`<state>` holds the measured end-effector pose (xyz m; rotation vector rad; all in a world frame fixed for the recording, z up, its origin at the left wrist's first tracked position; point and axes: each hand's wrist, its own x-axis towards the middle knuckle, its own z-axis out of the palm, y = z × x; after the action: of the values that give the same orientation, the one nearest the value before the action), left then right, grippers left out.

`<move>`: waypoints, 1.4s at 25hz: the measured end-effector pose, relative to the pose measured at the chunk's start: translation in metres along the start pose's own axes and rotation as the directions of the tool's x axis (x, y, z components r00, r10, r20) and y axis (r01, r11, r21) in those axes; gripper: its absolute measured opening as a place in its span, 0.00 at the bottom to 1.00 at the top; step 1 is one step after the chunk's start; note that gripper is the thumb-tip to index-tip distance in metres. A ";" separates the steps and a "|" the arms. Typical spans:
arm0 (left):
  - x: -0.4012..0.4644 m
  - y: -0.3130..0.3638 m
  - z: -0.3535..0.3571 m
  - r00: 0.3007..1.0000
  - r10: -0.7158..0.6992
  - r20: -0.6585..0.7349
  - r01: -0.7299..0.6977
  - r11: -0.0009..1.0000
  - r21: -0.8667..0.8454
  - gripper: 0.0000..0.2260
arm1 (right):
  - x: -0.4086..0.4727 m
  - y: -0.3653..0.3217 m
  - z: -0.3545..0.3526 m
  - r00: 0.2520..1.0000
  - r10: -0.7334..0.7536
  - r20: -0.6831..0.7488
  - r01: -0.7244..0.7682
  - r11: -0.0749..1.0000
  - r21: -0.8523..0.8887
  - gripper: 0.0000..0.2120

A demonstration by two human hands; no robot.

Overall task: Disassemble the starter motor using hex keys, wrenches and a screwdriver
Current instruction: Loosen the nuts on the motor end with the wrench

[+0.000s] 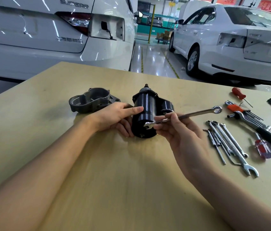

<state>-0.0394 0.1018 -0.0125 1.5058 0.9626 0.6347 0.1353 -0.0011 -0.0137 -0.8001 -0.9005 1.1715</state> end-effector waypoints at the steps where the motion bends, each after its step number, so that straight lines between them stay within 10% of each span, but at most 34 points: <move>1: 0.000 0.000 0.000 1.000 0.003 0.003 -0.003 1.000 0.003 0.35 | 0.000 0.001 0.001 0.999 -0.034 0.029 0.036 0.998 -0.060 0.08; 4: 0.001 0.000 0.000 1.000 0.012 0.005 -0.012 1.000 0.013 0.33 | 0.003 -0.003 0.008 0.967 -0.200 0.159 0.250 0.875 -0.415 0.08; 6: 0.002 -0.002 0.000 1.000 0.003 -0.006 -0.003 1.000 -0.003 0.25 | 0.009 -0.013 0.018 0.895 -0.257 0.365 0.444 0.605 -0.662 0.07; 10: 0.001 -0.006 -0.004 0.997 0.046 -0.064 -0.040 0.995 0.089 0.07 | 0.021 -0.021 0.052 0.711 0.093 0.697 0.693 0.075 -0.717 0.08; 13: 0.003 -0.004 -0.006 0.996 0.033 -0.081 -0.022 0.991 0.129 0.29 | 0.021 -0.013 0.058 0.638 0.297 0.710 0.761 -0.101 -0.641 0.08; 16: 0.002 -0.004 -0.003 0.999 0.022 -0.043 -0.019 0.997 0.081 0.28 | 0.010 -0.011 0.038 0.625 -0.061 0.778 0.771 0.206 -0.603 0.05; 19: -0.001 0.003 -0.002 0.998 -0.056 -0.005 0.056 0.998 0.018 0.29 | 0.010 -0.007 0.006 0.830 -0.362 0.423 0.553 0.623 -0.553 0.07; 22: -0.018 0.017 -0.005 0.979 -0.158 -0.127 0.185 0.954 0.237 0.29 | 0.024 -0.010 -0.013 0.946 -0.315 0.074 0.317 0.851 -0.419 0.10; 27: -0.055 0.007 0.041 0.935 0.094 -0.342 -0.012 0.972 0.234 0.17 | 0.042 -0.013 -0.027 0.973 -0.045 -0.225 0.015 0.991 -0.132 0.10; 35: -0.057 0.003 0.072 0.885 -0.063 -0.461 -0.014 0.987 -0.161 0.07 | 0.035 -0.012 -0.026 0.965 -0.025 -0.262 -0.015 0.989 -0.148 0.10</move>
<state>-0.0081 0.0156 -0.0147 1.2157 1.2576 1.0620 0.1690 0.0291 -0.0085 -1.0480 -0.7729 0.9729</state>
